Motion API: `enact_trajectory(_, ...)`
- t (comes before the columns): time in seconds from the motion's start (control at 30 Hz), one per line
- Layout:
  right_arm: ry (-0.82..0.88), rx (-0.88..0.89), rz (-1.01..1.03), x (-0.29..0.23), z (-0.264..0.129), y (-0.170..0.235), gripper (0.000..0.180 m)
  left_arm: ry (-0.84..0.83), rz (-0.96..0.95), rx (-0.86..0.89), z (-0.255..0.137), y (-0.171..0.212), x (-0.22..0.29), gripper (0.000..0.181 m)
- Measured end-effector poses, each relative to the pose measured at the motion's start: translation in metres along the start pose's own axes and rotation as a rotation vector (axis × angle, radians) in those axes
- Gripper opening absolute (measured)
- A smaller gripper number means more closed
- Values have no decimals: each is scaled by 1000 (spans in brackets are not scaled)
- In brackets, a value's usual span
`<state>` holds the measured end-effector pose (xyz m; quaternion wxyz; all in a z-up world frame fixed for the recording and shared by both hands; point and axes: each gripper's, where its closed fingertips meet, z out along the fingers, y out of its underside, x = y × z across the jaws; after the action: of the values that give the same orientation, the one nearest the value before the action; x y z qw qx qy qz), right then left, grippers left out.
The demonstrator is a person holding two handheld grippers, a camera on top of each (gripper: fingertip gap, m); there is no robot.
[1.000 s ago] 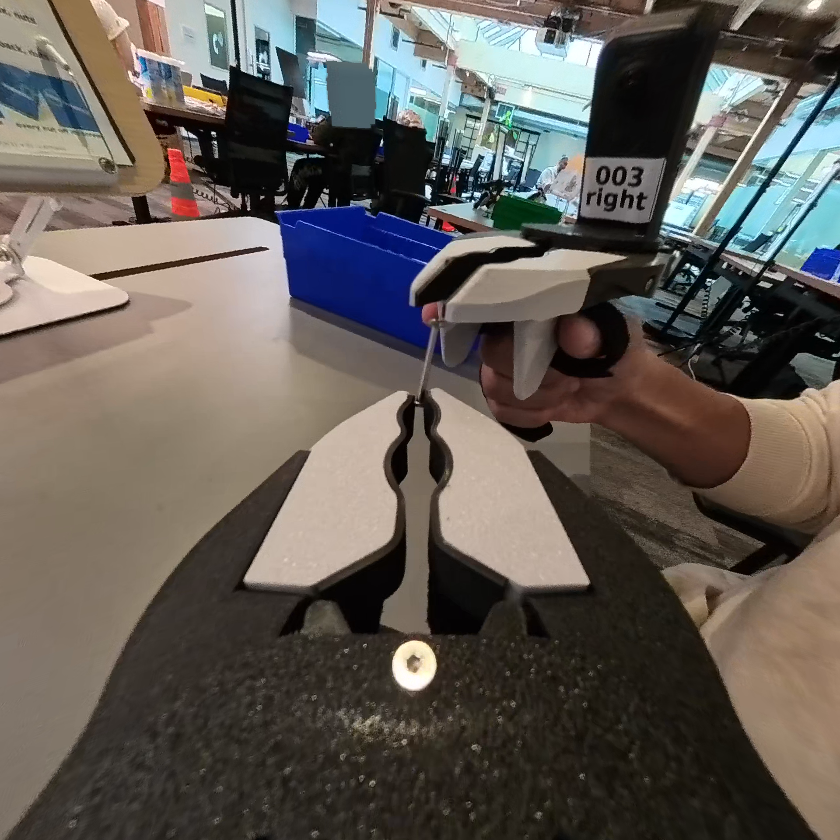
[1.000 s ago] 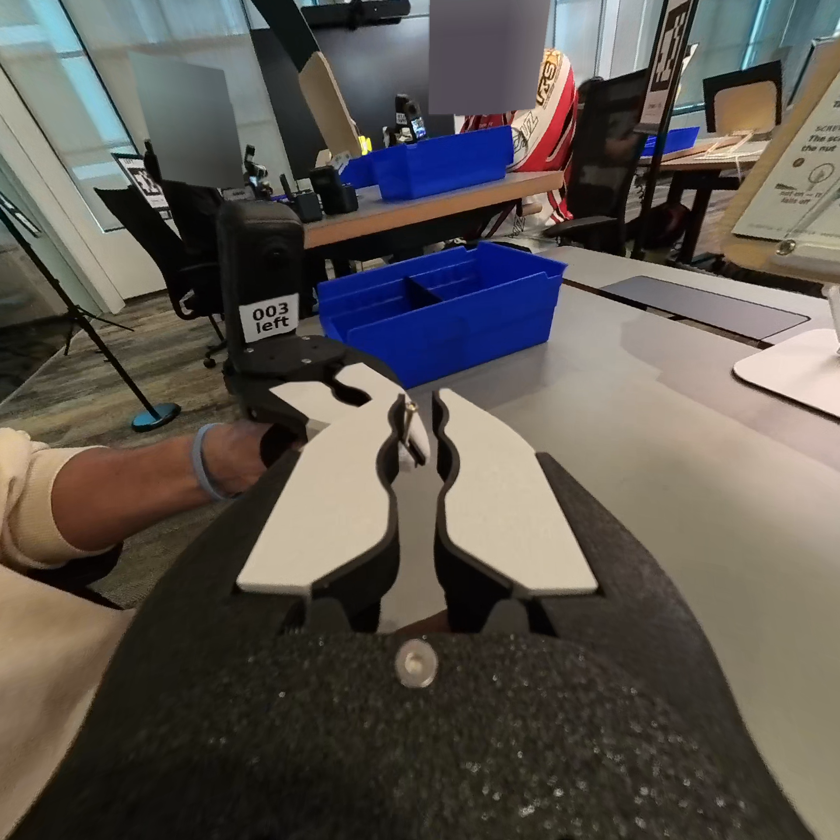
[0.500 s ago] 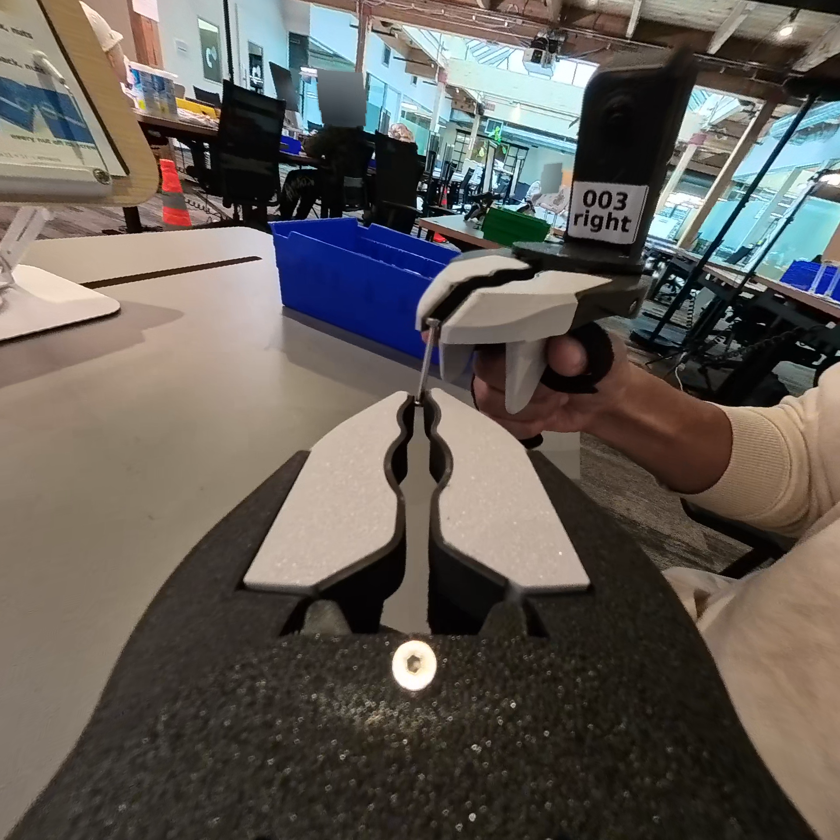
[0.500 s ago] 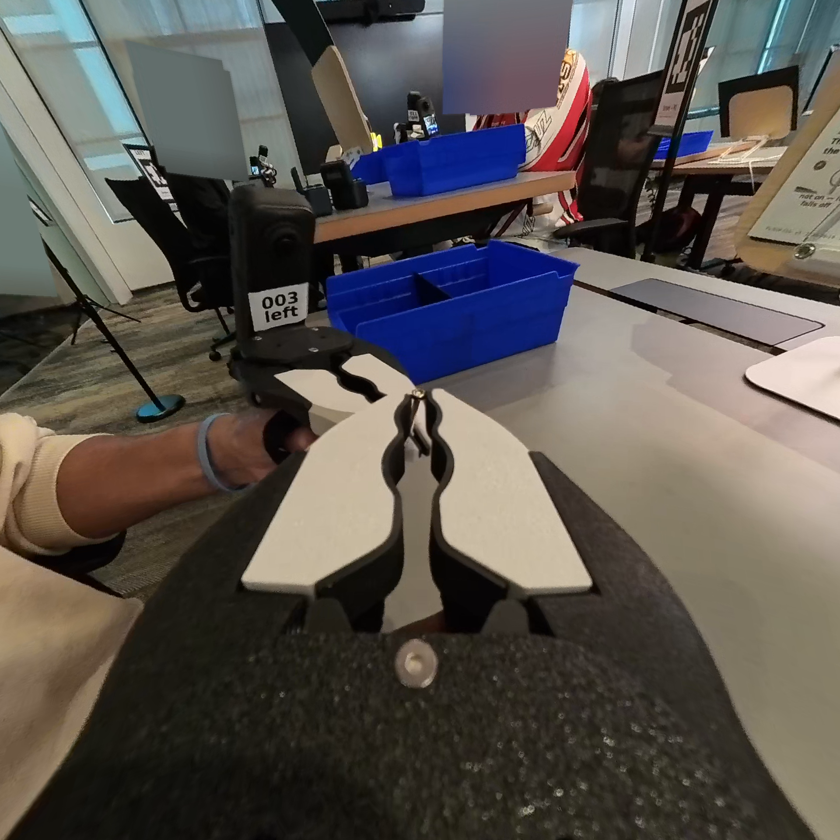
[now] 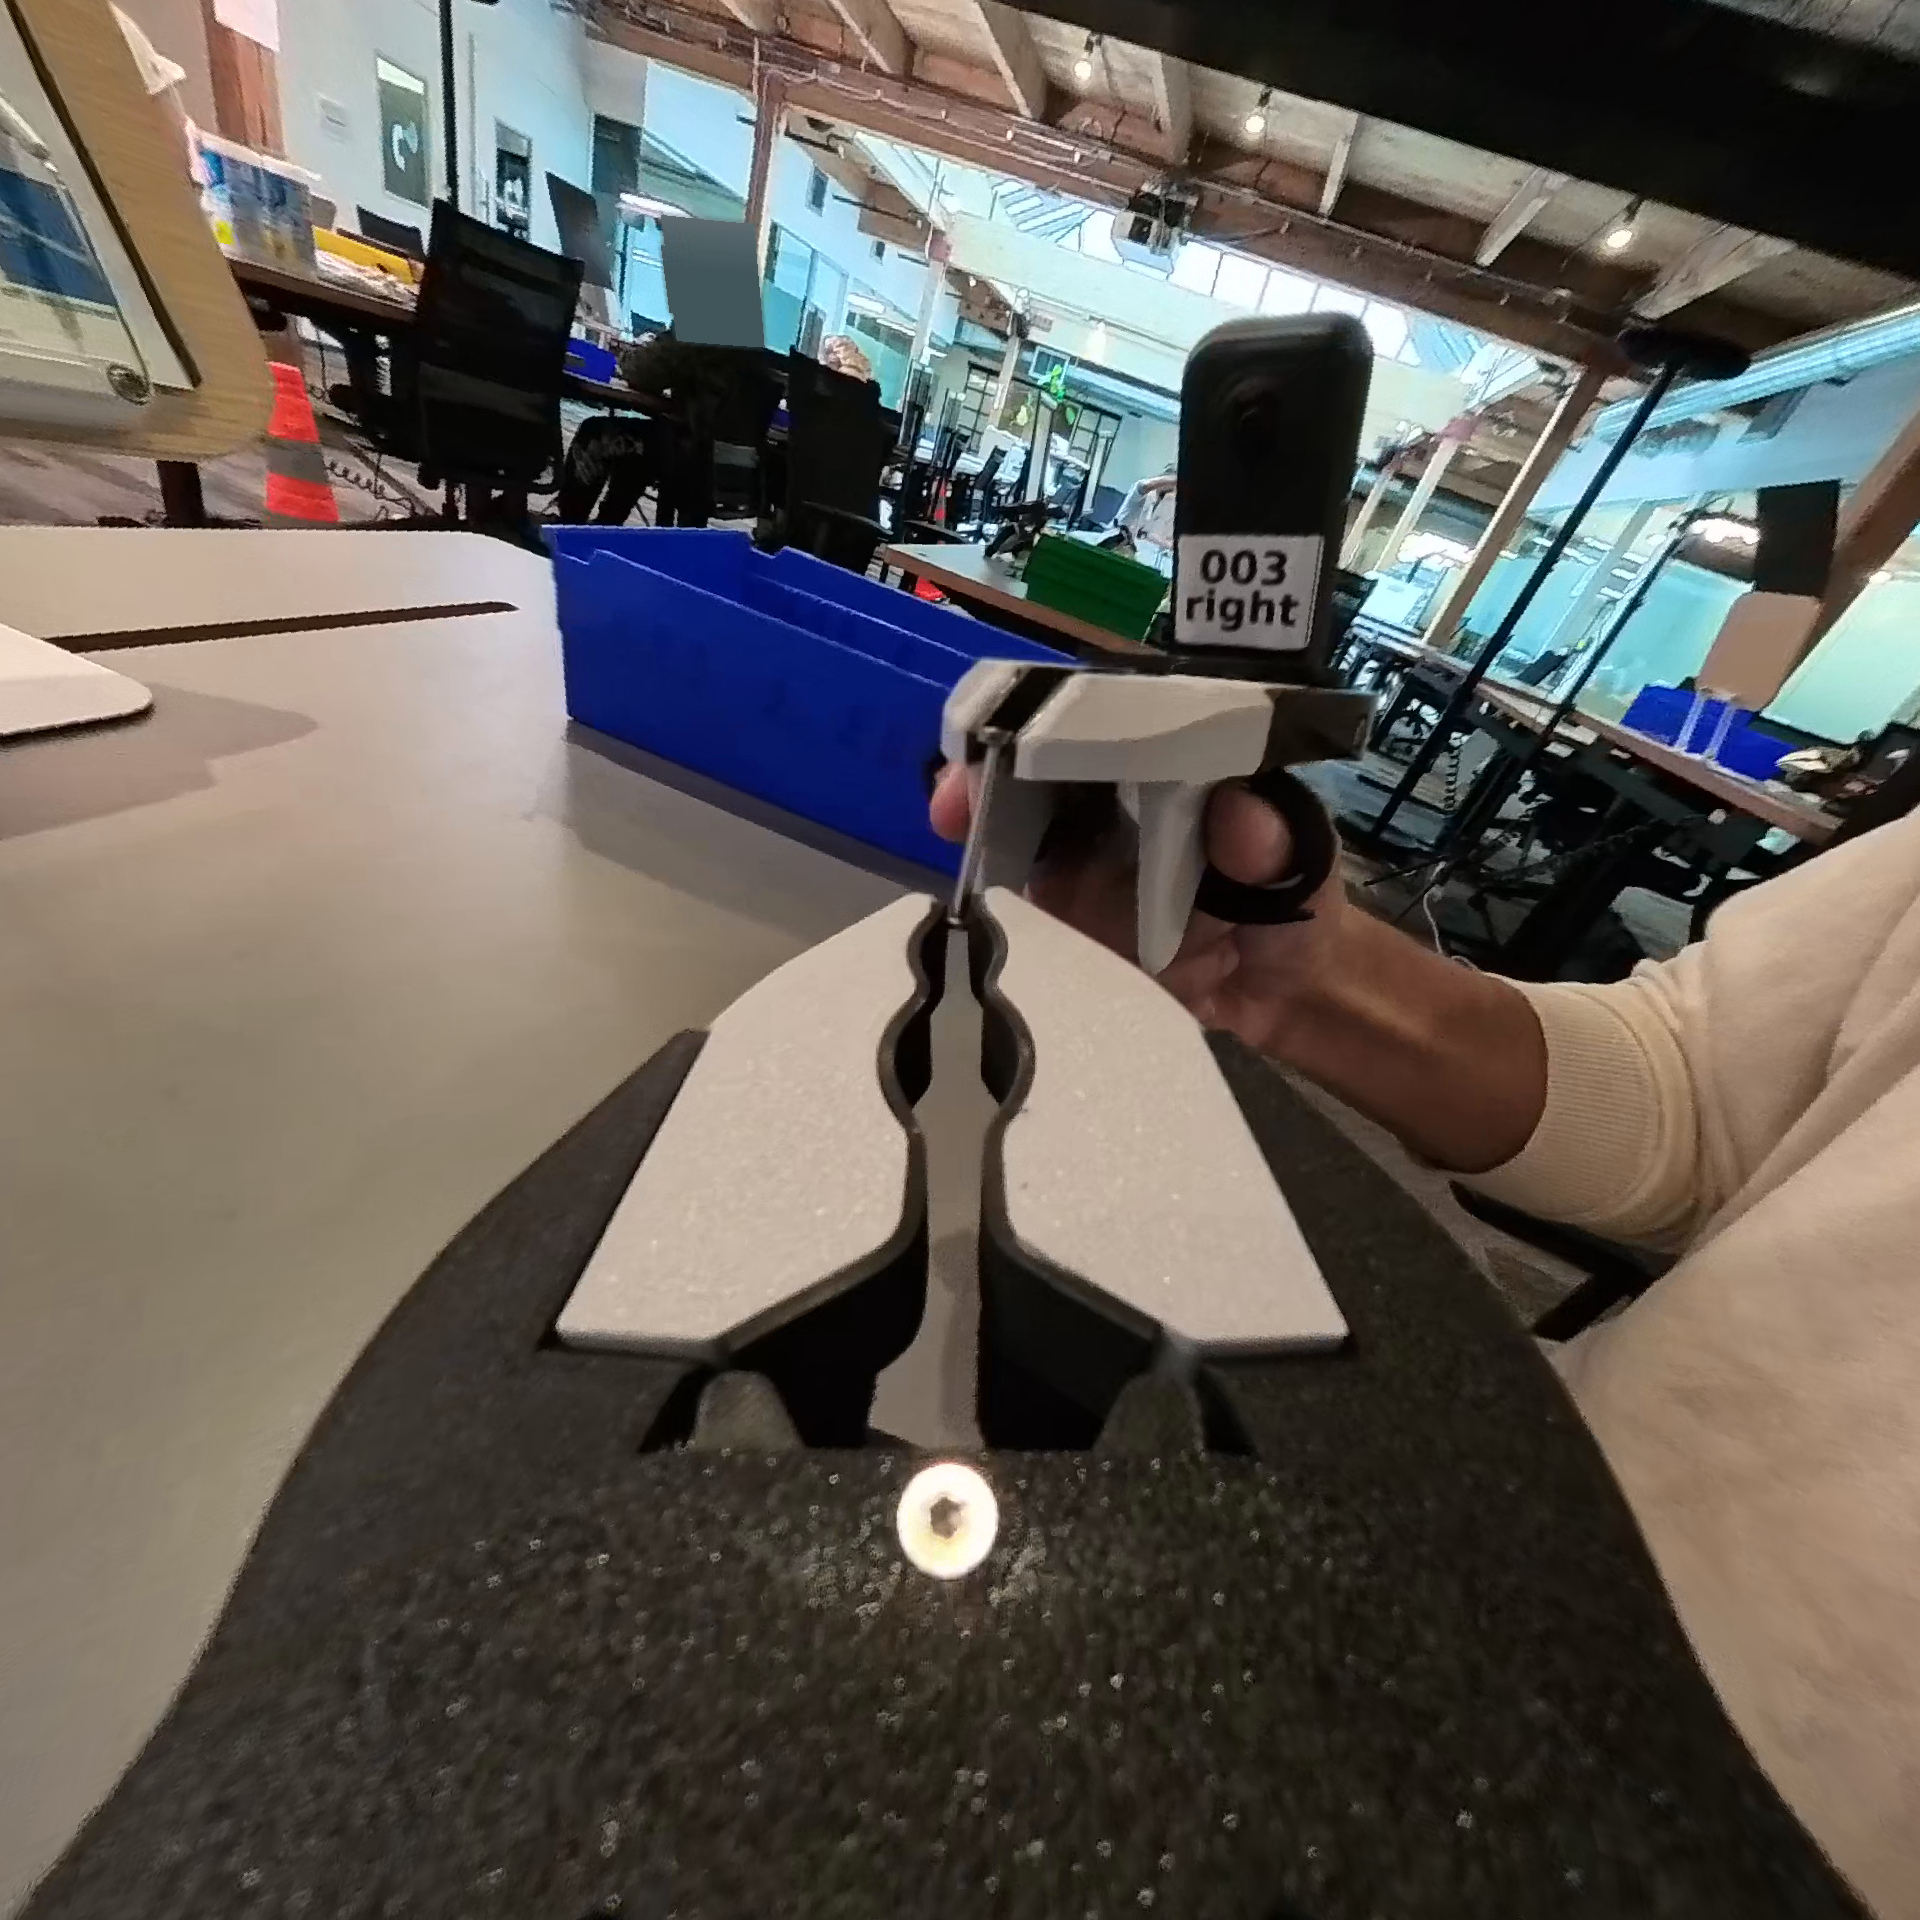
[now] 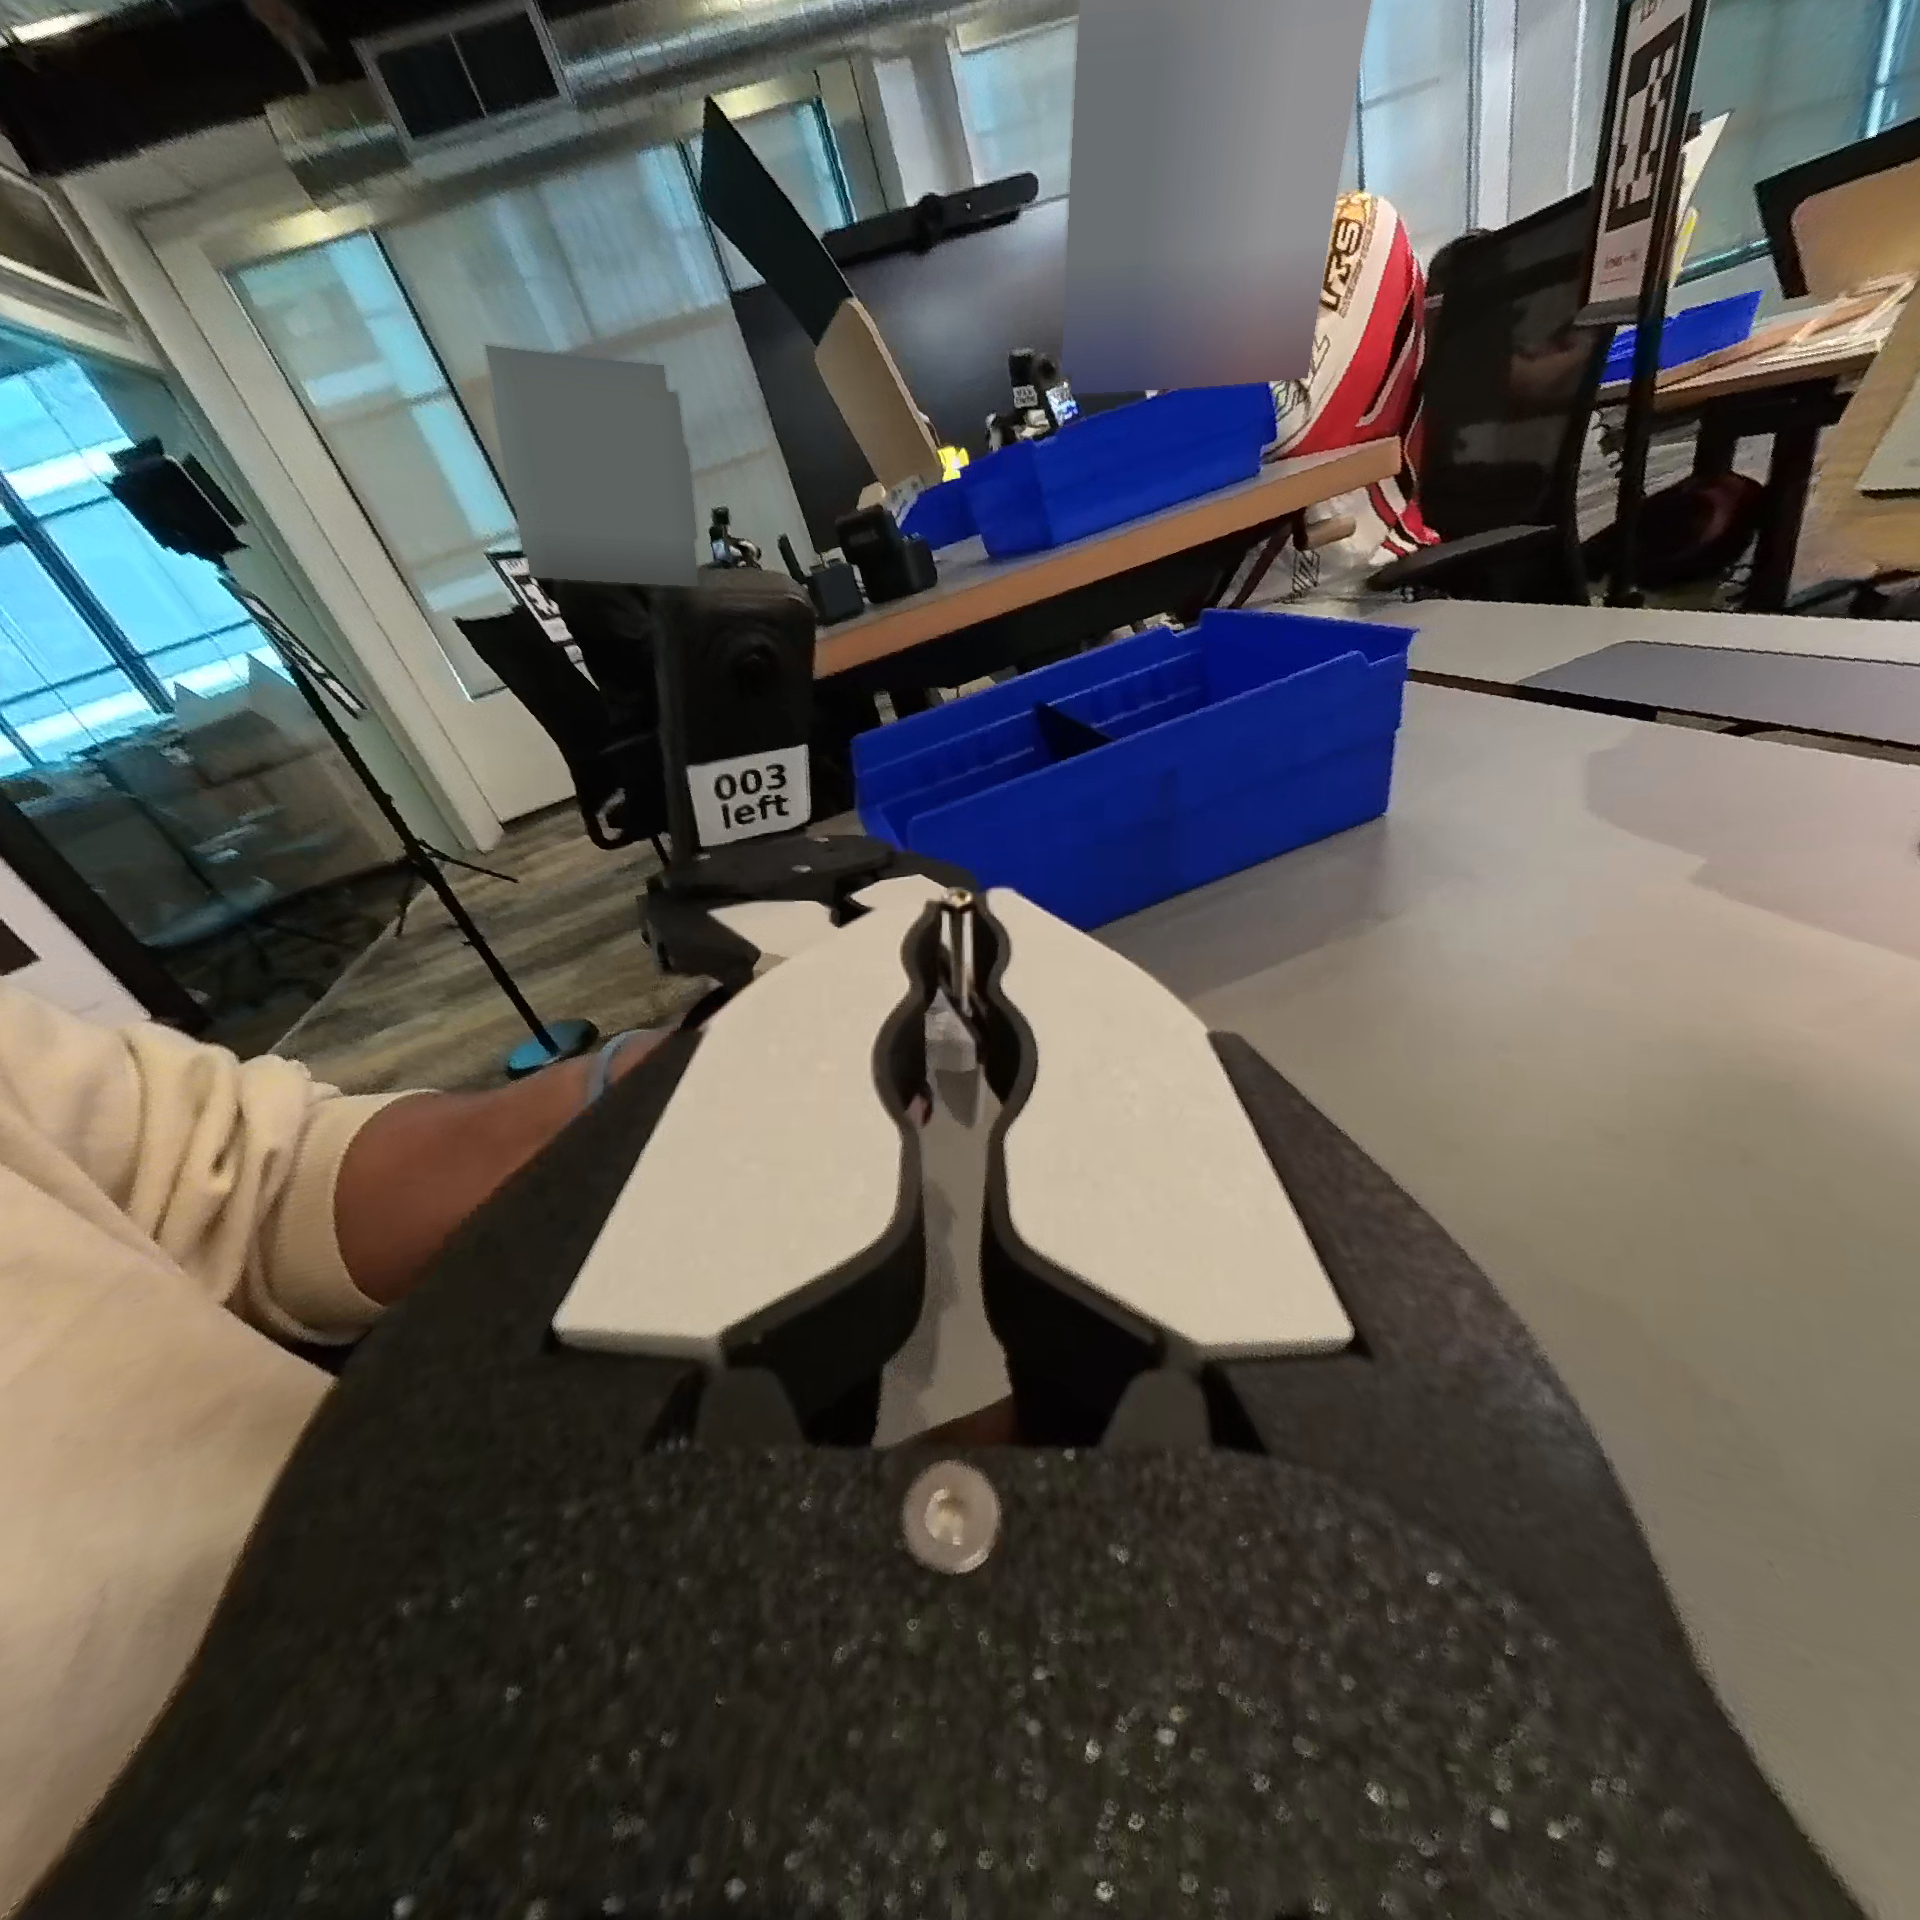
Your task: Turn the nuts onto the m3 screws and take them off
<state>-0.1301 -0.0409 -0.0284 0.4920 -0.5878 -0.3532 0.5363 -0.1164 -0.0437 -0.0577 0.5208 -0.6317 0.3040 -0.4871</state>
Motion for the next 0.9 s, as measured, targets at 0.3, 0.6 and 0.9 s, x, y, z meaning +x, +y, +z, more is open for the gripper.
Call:
enact_trajectory(0.3,-14,24,-12,-2,-1,-1,5,78,-81,31,2,-1,8,3)
enact_trajectory(0.6,12,-16,-107,-1,-1,0,5,113,-130,12,2,1,10,3)
enact_trajectory(0.9,13,-28,-128,-4,-1,2,12,93,-106,4,-1,0,6,3)
